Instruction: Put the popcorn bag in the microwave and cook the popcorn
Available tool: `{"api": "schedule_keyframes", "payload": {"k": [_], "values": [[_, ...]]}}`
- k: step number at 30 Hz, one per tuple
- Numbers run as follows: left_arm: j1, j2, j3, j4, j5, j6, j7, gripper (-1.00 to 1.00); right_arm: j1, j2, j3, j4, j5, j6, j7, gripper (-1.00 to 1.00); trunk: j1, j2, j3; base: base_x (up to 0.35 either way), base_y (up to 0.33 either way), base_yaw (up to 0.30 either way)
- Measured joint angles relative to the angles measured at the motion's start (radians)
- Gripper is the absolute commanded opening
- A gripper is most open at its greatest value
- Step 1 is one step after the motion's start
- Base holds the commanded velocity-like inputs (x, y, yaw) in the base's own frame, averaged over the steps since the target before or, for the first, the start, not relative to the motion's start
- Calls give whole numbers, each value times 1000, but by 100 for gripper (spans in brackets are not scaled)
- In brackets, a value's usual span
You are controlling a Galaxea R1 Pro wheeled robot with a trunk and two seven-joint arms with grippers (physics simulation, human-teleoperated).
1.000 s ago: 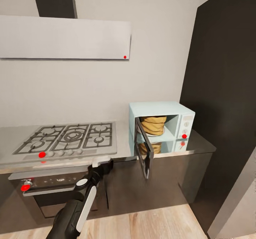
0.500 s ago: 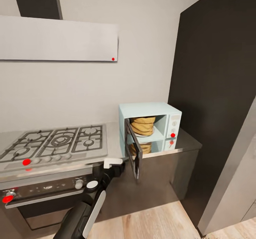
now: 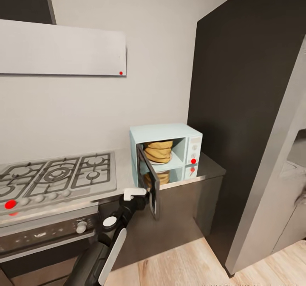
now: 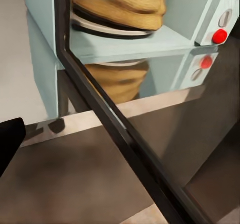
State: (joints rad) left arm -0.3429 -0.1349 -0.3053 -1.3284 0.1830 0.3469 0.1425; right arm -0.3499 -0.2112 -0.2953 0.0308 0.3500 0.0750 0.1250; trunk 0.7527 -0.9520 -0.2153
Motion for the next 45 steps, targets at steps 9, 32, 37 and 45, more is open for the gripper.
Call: {"api": "schedule_keyframes", "payload": {"k": [9,32,37,45], "values": [[0,1,6,-3,-4,2,5,100,0,0,-2,0,-3,-1,-16,100,0,0,9,0,0,-195],[0,50,9,-16,-5,-6,-120,100,0,24,-5,1,-53,-21,-52,100,0,0,29,0,0,-176],[0,48,11,-38,-6,-4,-119,100,0,24,-5,1,-52,-23,-52,100,0,0,29,116,0,-5],[0,45,8,-30,-9,-4,-119,100,0,25,-5,1,-51,-23,-52,100,-1,0,29,292,0,0]]}}
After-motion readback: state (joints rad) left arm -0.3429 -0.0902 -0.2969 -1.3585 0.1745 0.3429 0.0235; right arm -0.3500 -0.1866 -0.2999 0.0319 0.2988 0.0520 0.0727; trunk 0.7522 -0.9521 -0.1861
